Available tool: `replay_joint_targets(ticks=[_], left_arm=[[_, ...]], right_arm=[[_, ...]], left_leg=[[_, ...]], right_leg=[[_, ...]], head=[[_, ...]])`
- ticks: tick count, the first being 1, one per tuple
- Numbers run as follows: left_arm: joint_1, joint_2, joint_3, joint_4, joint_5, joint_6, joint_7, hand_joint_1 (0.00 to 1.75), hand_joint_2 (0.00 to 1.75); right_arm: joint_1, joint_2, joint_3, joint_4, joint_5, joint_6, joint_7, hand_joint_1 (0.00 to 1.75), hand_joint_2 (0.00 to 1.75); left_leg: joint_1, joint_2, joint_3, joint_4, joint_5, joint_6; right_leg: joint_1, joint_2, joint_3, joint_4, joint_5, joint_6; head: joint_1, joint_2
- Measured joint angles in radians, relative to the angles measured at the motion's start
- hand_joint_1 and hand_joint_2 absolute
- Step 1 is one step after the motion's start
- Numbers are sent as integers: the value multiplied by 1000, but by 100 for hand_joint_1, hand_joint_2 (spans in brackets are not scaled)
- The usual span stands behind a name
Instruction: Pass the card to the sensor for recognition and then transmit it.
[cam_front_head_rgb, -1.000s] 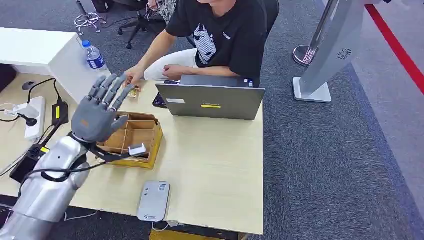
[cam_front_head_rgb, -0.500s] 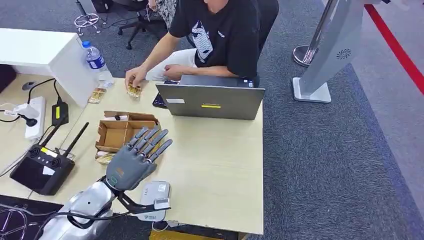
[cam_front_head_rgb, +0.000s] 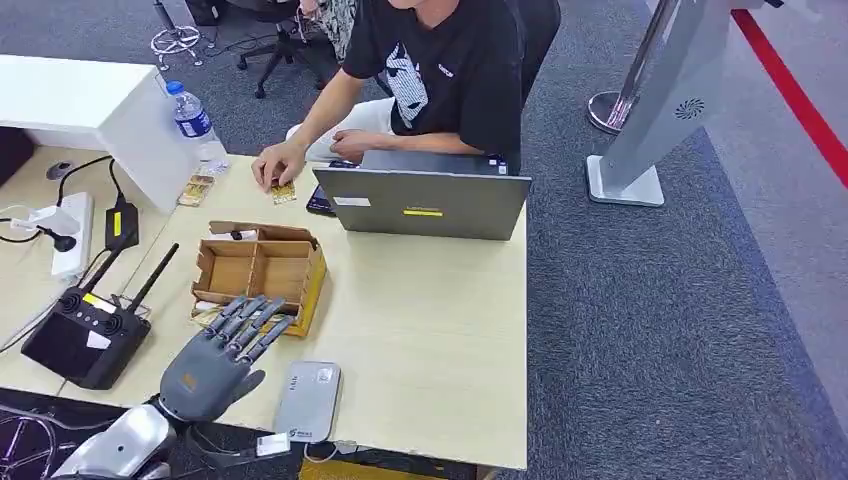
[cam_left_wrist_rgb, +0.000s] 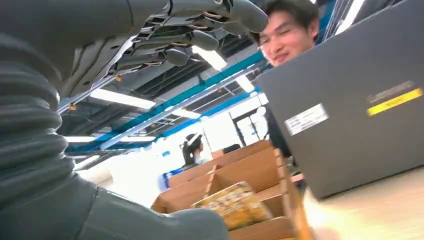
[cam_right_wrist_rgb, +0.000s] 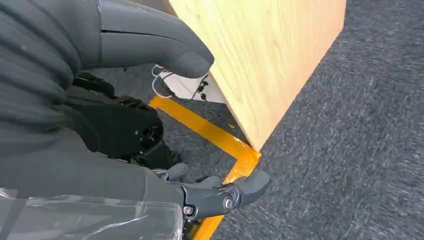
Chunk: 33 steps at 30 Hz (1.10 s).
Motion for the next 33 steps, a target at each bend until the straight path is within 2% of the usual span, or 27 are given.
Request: replay_joint_targets(ticks=[7, 12, 21, 33], left_arm=[[-37, -5, 86, 61, 65, -40, -43, 0, 175], [-95, -37, 132, 144, 103, -50, -72, 0, 175], [-118, -64, 152, 193, 105, -51, -78, 0, 175], [-123, -72, 159, 218, 105, -51, -78, 0, 175]], right_arm=[[-3, 4, 0, 0, 23, 6, 9, 0, 175], [-11, 8, 3, 0, 35, 3, 12, 0, 175], [-12, 8, 4, 0, 35, 3, 12, 0, 175], [-12, 8, 4, 0, 35, 3, 12, 0, 175]], left_leg=[[0, 0, 0, 0, 0, 0], [0, -1, 1, 0, 0, 0], [0, -1, 1, 0, 0, 0], [0, -1, 1, 0, 0, 0]], right_leg=[[0, 0, 0, 0, 0, 0], [0, -1, 1, 0, 1, -1], [0, -1, 1, 0, 1, -1], [0, -1, 1, 0, 1, -1]], head=[[0, 0], [0, 0], [0, 0], [0, 0]])
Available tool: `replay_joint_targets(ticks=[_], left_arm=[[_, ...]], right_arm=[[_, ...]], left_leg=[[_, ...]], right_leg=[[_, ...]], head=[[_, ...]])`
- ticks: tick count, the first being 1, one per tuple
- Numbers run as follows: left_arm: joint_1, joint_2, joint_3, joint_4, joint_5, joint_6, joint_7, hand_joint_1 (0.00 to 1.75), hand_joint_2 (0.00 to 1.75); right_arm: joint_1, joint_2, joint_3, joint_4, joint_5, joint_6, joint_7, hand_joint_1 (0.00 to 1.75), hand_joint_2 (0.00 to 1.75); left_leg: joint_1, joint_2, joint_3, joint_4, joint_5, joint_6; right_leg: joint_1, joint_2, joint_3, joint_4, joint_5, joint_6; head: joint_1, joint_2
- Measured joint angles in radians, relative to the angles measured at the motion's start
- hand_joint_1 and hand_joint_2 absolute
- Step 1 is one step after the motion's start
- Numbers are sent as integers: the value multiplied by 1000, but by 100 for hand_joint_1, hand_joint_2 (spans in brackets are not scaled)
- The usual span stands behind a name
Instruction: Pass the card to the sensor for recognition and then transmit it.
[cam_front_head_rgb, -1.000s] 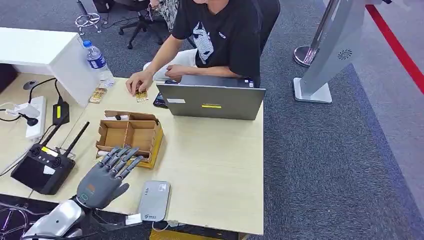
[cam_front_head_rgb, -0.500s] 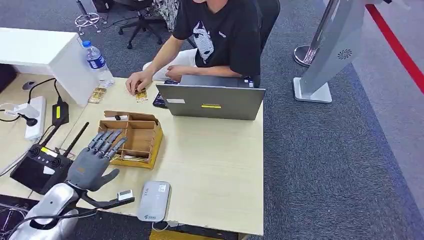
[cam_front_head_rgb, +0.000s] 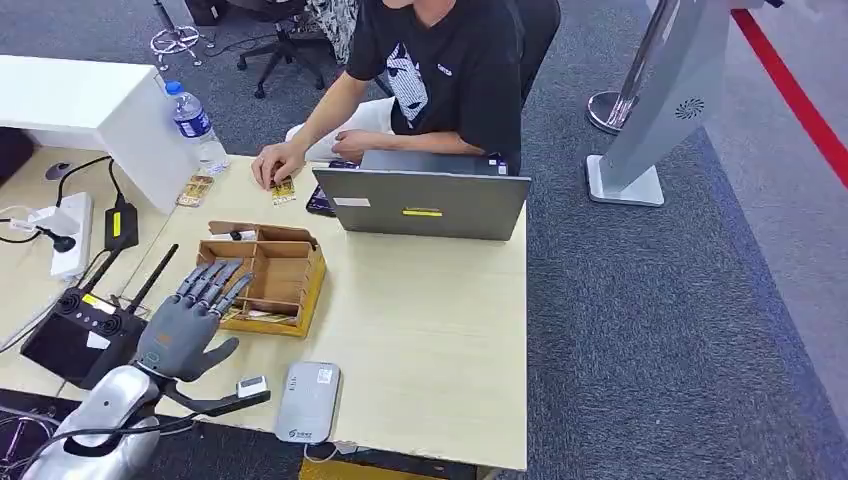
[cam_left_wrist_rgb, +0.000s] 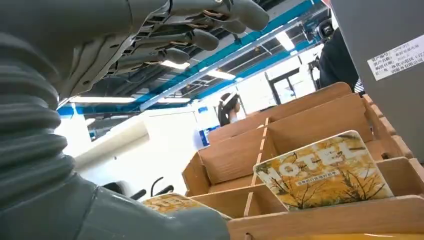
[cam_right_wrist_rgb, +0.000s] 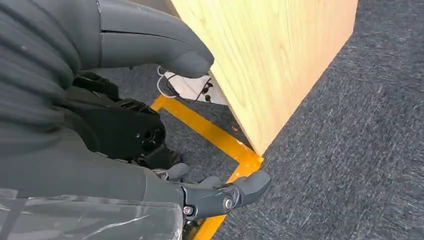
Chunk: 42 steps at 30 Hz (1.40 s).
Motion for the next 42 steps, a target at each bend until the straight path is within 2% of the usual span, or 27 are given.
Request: replay_joint_targets(ticks=[5, 6, 8, 10, 12, 18, 32, 41, 42], left_arm=[[0, -2, 1, 0, 0, -1, -1, 0, 175], [-3, -3, 1, 1, -9, -19, -12, 0, 175], [-41, -27, -7, 34, -57, -44, -17, 0, 175], [-86, -66, -35, 90, -79, -38, -2, 0, 175], [-116, -86, -57, 132, -84, -35, 5, 0, 175], [-161, -114, -88, 196, -87, -35, 9, 0, 175], [-198, -122, -96, 243, -63, -13, 19, 0, 175], [-174, -92, -97, 181, -45, -12, 18, 0, 175], [-169, -89, -97, 173, -45, -14, 18, 28, 175]], right_arm=[[0, 0, 0, 0, 0, 0, 0, 0, 175], [0, 0, 0, 0, 5, 0, 5, 0, 175], [-5, 1, 2, 0, 22, -3, 17, 0, 175], [-18, 5, 6, 0, 31, -8, 20, 0, 175], [-28, 8, 10, 0, 34, -9, 21, 0, 175], [-29, 9, 18, 0, 35, -10, 24, 0, 175], [-29, 10, 19, 0, 37, -10, 27, 0, 175], [-24, 9, 19, 0, 34, -9, 20, 0, 175], [-23, 9, 19, 0, 35, -9, 20, 0, 175]], left_leg=[[0, 0, 0, 0, 0, 0], [0, 0, 0, 0, 0, 0], [-1, -2, 0, 0, 0, 0], [-1, -3, 0, 0, 1, 1], [-1, 0, 0, 0, 1, 1], [-1, 0, 0, 1, 1, 1], [-1, 0, 0, 0, 1, 1], [-1, 0, 0, 0, 1, 1], [-1, 0, 0, 0, 1, 1]], right_leg=[[0, 0, 0, 0, 0, 0], [0, 0, -1, 0, 0, 0], [0, -3, 0, 0, 0, 0], [0, -4, 1, 0, 0, 0], [0, -1, 0, 0, 2, 0], [0, 0, 0, 0, 2, 1], [0, -1, 0, 0, 2, 1], [0, 0, 0, 0, 2, 1], [0, 0, 0, 0, 2, 1]], head=[[0, 0], [0, 0], [0, 0], [0, 0], [0, 0], [0, 0], [0, 0], [0, 0], [0, 0]])
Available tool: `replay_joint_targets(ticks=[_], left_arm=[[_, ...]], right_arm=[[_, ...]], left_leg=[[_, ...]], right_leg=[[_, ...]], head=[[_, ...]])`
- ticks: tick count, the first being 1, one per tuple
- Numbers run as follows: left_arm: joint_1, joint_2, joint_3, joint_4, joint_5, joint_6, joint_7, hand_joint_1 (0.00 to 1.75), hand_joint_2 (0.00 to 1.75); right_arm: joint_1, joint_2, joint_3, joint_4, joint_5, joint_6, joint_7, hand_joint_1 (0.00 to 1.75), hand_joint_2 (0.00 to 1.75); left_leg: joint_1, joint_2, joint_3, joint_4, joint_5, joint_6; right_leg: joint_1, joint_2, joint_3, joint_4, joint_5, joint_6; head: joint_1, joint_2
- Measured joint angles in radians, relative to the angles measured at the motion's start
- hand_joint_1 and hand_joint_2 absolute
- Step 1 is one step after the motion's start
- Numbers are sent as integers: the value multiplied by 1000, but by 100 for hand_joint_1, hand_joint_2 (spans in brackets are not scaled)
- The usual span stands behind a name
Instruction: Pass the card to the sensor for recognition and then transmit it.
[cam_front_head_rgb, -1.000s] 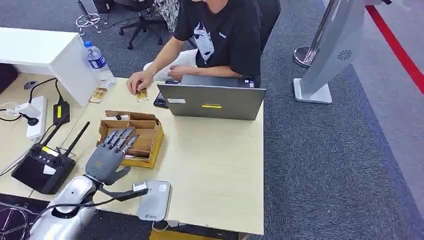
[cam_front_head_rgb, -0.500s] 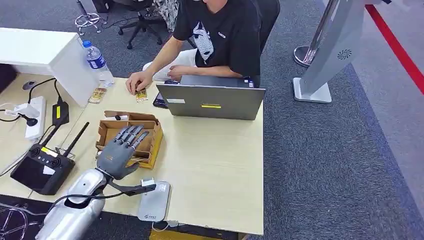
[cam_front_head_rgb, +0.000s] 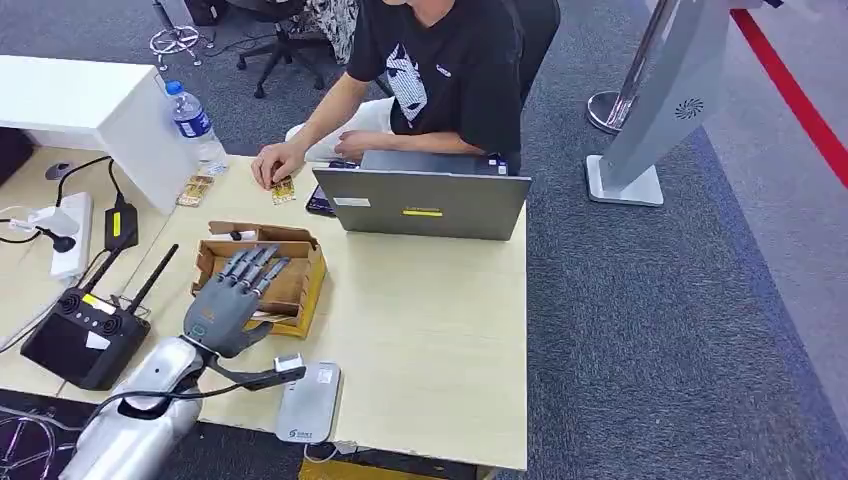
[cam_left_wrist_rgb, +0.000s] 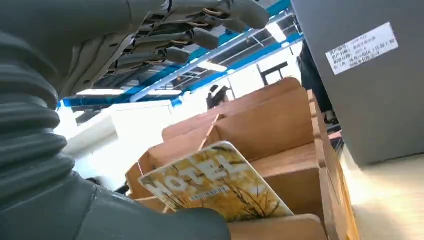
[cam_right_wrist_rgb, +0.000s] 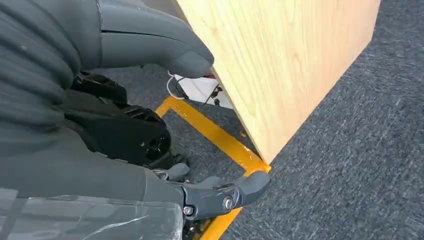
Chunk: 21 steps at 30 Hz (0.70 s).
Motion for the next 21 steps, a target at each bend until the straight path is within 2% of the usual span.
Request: replay_joint_targets(ticks=[1, 2, 9, 15, 21], left_arm=[[4, 2, 0, -7, 0, -1, 0, 159, 175], [7, 3, 0, -11, 0, -5, 0, 175, 175], [14, 11, -6, -16, -4, -43, 0, 175, 175], [14, 12, -27, -10, -18, -106, 0, 175, 175], [13, 17, -41, -7, -21, -109, 1, 175, 175]], right_arm=[[0, 0, 0, 0, 0, 0, 0, 0, 175], [1, 0, 0, 0, 0, 0, 0, 0, 175], [1, 0, 0, 0, 2, 2, 0, 0, 175], [4, 0, 0, 0, 2, 9, 0, 0, 175], [4, 0, -1, 0, 2, 10, 0, 0, 175]], left_leg=[[0, 0, 0, 0, 0, 0], [0, 0, 0, 0, 0, 0], [0, 0, 0, 0, 0, 0], [0, 0, 0, 0, 0, 0], [0, 0, 0, 0, 0, 0]], right_leg=[[0, 0, 0, 0, 0, 0], [0, 0, 0, 0, 0, 0], [0, 0, 0, 0, 0, 0], [0, 0, 0, 0, 0, 0], [0, 0, 0, 0, 0, 0]], head=[[0, 0], [0, 0], [0, 0], [0, 0], [0, 0]])
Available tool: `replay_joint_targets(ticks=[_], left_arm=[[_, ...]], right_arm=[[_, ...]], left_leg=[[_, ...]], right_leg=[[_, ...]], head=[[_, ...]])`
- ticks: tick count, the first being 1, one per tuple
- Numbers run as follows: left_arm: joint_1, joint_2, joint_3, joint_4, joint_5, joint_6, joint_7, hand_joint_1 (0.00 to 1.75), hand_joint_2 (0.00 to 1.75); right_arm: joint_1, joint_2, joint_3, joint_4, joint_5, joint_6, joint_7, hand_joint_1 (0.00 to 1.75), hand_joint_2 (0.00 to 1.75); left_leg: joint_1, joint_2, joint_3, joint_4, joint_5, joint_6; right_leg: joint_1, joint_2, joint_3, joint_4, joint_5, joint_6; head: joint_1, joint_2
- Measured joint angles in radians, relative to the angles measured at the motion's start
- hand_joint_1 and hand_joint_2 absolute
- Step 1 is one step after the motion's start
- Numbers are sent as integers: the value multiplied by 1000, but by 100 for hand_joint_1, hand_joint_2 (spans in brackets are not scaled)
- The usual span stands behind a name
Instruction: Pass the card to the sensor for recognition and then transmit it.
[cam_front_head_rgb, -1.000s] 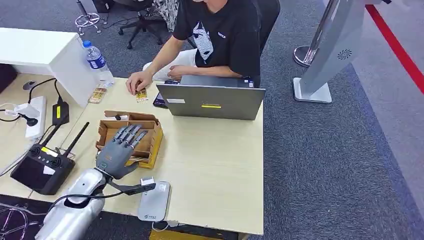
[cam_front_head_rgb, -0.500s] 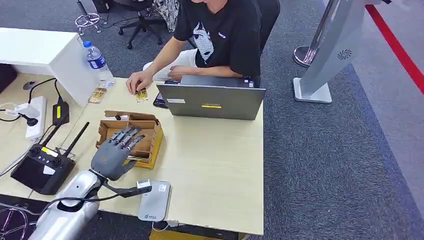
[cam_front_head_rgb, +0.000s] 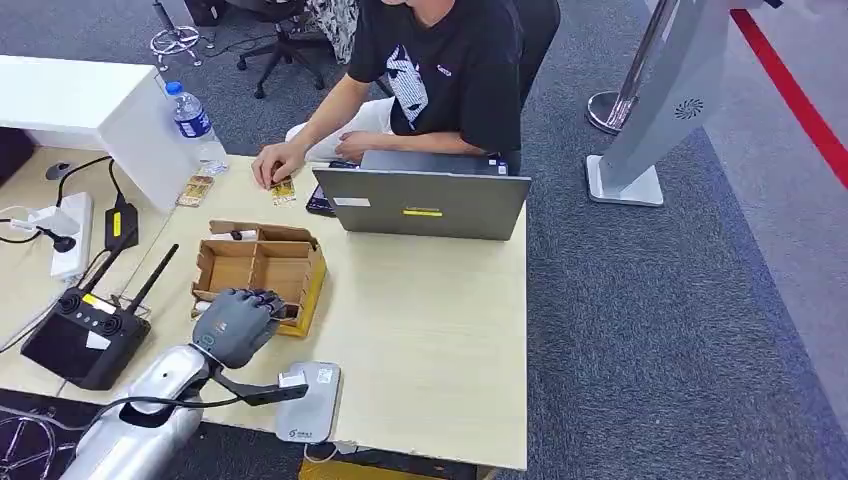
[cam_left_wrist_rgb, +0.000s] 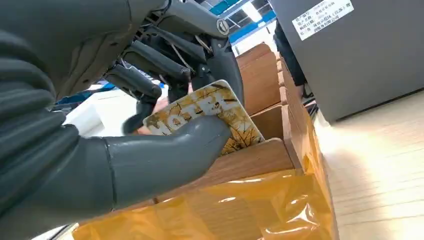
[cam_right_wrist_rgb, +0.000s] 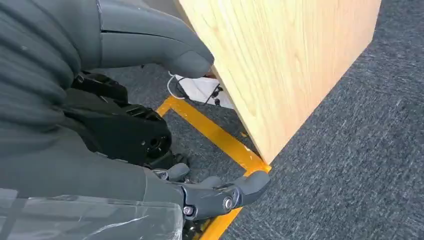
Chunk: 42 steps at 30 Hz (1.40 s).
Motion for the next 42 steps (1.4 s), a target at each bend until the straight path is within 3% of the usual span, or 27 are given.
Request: replay_joint_targets(ticks=[8, 12, 15, 22, 26, 30, 34, 42], left_arm=[[-16, 17, -19, 13, -10, -53, 21, 175, 175], [-22, 34, -23, 8, 18, 11, 10, 175, 175], [-41, 55, -23, -52, 56, 40, -3, 175, 175], [-276, 100, -22, -174, 184, -86, 2, 175, 175], [-486, 99, -24, -182, 238, -212, 40, 175, 175], [-660, 92, -42, -155, 237, -267, 88, 175, 175], [-721, 85, -58, -120, 235, -264, 95, 175, 175], [-746, 77, -69, -98, 234, -262, 95, 175, 175]], right_arm=[[0, 0, -1, 0, 14, 4, 0, 0, 175], [1, 0, -2, 0, 14, 3, -2, 0, 175], [2, 0, -3, 0, 15, 4, -4, 0, 175], [-6, 0, -3, 0, 35, -6, 1, 0, 175], [-11, 0, -3, 0, 45, -8, 12, 0, 175], [-14, 0, -3, 0, 53, -8, 14, 0, 175], [-17, 2, -3, 0, 53, -8, 16, 0, 175], [-18, 3, -3, 0, 53, -8, 16, 0, 175]], left_leg=[[0, 0, 1, 0, 0, 0], [1, 0, 1, 0, 1, -1], [1, -1, 0, 0, 2, -2], [2, -2, -1, 0, 5, -2], [2, -1, -2, 0, 5, -3], [2, -1, -2, 0, 5, -3], [2, 0, -2, 0, 5, -3], [2, 0, -2, 0, 5, -3]], right_leg=[[0, 0, 1, 0, 0, 0], [0, 0, 0, 0, 0, 0], [1, -1, -1, 0, 1, -1], [2, -2, -1, 0, 3, -2], [2, -2, -2, 0, 4, -2], [2, 0, -2, 0, 5, -2], [2, 0, -2, 0, 4, -2], [2, 0, -3, 0, 4, -2]], head=[[0, 0], [0, 0], [0, 0], [0, 0], [0, 0], [0, 0], [0, 0], [0, 0]])
